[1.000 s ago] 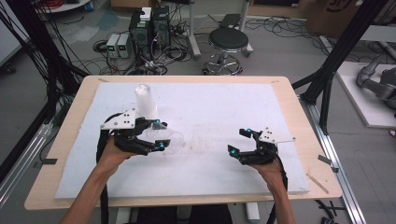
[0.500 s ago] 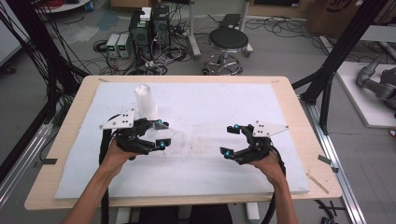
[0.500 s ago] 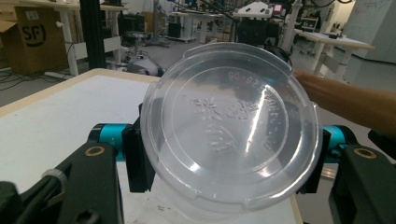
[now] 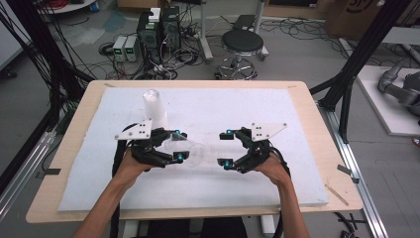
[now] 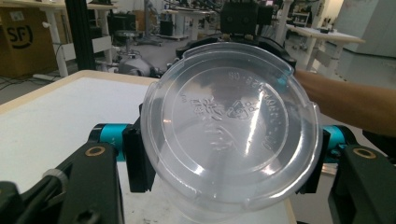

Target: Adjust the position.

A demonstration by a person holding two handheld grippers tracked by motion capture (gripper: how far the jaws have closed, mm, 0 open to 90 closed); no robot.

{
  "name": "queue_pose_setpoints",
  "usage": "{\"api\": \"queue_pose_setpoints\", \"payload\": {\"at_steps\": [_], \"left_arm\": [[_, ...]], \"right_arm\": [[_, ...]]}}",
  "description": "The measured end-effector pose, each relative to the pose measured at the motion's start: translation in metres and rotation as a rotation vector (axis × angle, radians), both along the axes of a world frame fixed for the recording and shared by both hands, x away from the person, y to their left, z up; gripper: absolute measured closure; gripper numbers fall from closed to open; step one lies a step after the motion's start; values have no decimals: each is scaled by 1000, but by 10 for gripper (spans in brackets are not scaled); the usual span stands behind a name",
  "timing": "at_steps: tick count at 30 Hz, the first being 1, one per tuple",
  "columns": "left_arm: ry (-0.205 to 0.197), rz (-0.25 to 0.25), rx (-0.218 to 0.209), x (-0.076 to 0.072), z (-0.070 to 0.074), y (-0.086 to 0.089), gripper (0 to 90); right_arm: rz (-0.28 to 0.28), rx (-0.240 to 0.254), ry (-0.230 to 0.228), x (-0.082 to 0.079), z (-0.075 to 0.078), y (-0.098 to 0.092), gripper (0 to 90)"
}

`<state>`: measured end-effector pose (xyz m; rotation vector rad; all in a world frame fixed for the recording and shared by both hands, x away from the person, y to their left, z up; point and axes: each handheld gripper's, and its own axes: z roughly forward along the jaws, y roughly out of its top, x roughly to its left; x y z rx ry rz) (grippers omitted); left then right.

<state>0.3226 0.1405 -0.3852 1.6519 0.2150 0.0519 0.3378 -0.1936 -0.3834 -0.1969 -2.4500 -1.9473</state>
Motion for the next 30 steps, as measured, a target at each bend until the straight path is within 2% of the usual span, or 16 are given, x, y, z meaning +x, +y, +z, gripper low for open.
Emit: {"api": "queue_pose_setpoints", "payload": {"at_steps": [4,14,26,29,30], "left_arm": [[-1,-13,3,0,0,-7,379],[-12,-39,2,0,6,-19,380],[-19,-46,1,1,10,-26,379],[-23,-47,3,1,11,-26,380],[-19,-48,0,0,11,-26,379]], "right_arm": [[48,-8,-9,3,4,16,149],[104,-17,-26,4,1,43,149],[124,-36,-26,2,-2,59,150],[122,-46,-30,1,-3,60,173],[123,-50,-35,1,-3,61,213]]}}
